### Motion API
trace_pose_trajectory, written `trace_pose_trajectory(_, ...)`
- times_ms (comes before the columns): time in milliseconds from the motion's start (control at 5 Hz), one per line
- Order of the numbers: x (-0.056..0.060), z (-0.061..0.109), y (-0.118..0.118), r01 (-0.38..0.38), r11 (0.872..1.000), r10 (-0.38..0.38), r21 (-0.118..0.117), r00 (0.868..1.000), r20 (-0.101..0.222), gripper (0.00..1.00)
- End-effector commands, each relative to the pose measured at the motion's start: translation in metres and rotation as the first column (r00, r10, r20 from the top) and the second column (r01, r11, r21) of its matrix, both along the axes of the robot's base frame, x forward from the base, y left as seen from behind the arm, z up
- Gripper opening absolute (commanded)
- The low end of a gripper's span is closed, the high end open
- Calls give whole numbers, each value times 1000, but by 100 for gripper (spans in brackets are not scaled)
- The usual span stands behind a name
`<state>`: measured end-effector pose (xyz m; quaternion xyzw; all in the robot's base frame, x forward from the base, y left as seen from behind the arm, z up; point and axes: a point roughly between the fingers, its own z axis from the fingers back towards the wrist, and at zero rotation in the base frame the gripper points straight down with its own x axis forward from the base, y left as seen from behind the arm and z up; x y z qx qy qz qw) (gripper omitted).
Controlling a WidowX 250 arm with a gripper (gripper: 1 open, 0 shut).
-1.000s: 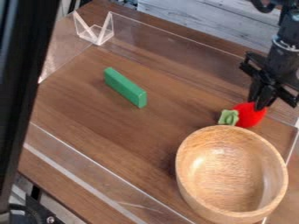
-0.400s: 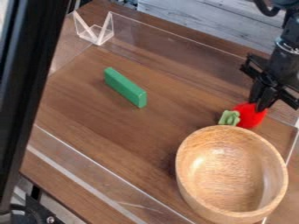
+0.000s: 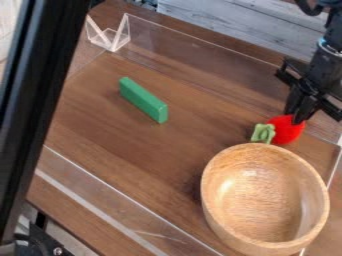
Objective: Move the red object to the right side of the table
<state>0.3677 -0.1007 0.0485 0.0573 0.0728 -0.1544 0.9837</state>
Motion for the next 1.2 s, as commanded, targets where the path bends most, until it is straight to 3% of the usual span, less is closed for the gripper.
trace_pose_trajectory(0, 9, 17, 6, -9, 1000, 9, -6, 999, 43, 0)
trace_pose_trajectory(600, 1, -24, 16, 85, 996, -86, 38, 996, 14, 0)
trace_pose_trajectory(800, -4, -6, 21, 63, 997, -64, 38, 997, 36, 100)
trace_pose_trajectory(1000, -7, 22, 28, 34, 999, -37, 41, 996, 84, 100)
